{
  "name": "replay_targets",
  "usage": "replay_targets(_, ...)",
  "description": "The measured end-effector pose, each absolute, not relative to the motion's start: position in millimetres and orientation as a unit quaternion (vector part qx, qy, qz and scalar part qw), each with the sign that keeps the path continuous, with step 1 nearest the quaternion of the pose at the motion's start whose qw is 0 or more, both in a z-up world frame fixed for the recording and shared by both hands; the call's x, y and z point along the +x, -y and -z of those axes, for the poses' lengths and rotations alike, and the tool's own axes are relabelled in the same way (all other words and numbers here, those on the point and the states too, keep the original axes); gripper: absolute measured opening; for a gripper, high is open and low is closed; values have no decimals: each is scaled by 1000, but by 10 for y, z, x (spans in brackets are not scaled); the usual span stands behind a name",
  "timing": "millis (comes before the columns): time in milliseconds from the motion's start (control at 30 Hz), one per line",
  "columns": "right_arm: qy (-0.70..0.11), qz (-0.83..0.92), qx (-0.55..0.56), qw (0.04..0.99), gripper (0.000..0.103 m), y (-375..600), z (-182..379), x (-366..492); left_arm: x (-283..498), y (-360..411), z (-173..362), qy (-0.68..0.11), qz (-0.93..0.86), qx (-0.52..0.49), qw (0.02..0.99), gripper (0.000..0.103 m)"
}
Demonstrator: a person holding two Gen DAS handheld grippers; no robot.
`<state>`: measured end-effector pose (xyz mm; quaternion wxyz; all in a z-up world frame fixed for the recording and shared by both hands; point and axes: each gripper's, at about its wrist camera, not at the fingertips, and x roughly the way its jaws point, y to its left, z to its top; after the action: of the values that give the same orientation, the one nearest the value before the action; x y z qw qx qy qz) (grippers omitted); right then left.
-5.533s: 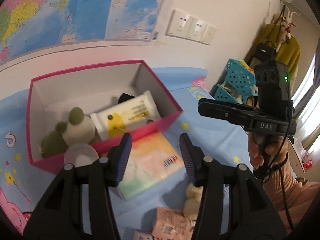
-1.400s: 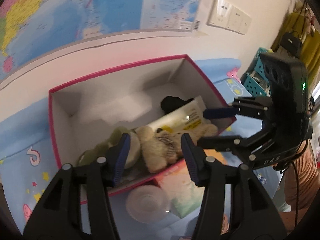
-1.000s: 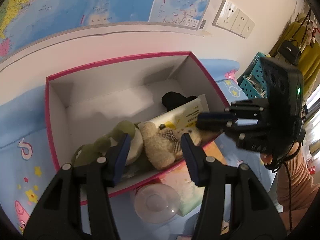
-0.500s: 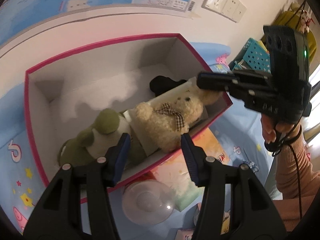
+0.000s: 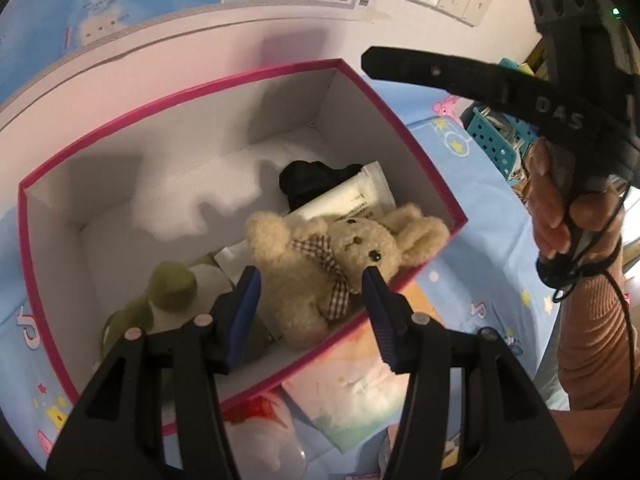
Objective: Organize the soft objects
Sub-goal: 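Move the right gripper from the box to the clear plastic packet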
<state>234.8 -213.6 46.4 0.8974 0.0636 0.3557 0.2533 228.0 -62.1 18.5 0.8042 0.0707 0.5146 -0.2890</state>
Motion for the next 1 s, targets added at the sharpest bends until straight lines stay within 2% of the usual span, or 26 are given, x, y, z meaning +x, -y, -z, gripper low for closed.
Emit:
replay_targets(67,-376,-273,59,883,11,2105,-416,2330,2301,638,-171,-516,293,67,802,55)
replay_targets(100,-390,-284,47,875,17,2061,-369,2297,2300,645,-166,-516,294,67,802,54)
replay_targets(133,-404,-293,39,866,30,2028,-322,2279,2296,642,-162,-515,294,68,802,54)
replay_targets(167,-421,-300,31,856,36,2000,-259,2253,2298,634,-154,-515,294,69,802,54)
replay_targets(333,-477,-299,-19,826,37,1936,5,2167,2332,560,-77,-527,293,62,795,55)
replay_targets(433,-474,-292,-26,831,37,1943,29,2168,2364,547,-21,-534,291,53,792,54)
replay_targets(500,-471,-291,-32,832,35,1917,37,2163,2367,547,-27,-536,293,48,791,54)
replay_targets(567,-460,-294,-47,837,25,1863,33,2118,2361,565,-50,-533,293,51,792,54)
replay_targets(667,-440,-271,-59,854,20,1834,-39,2044,2301,604,-154,-515,295,53,803,54)
replay_targets(733,-421,-265,-49,866,22,1884,-119,1937,2179,590,-289,-487,284,59,824,54)
replay_targets(867,-382,-303,-24,873,34,1960,-312,1544,1817,400,-583,-420,270,57,865,55)
replay_targets(933,-375,-335,-13,864,37,1944,-355,1338,1652,264,-672,-400,273,45,874,55)
replay_targets(1000,-374,-376,-2,848,41,1892,-351,1110,1406,99,-740,-379,277,40,882,59)
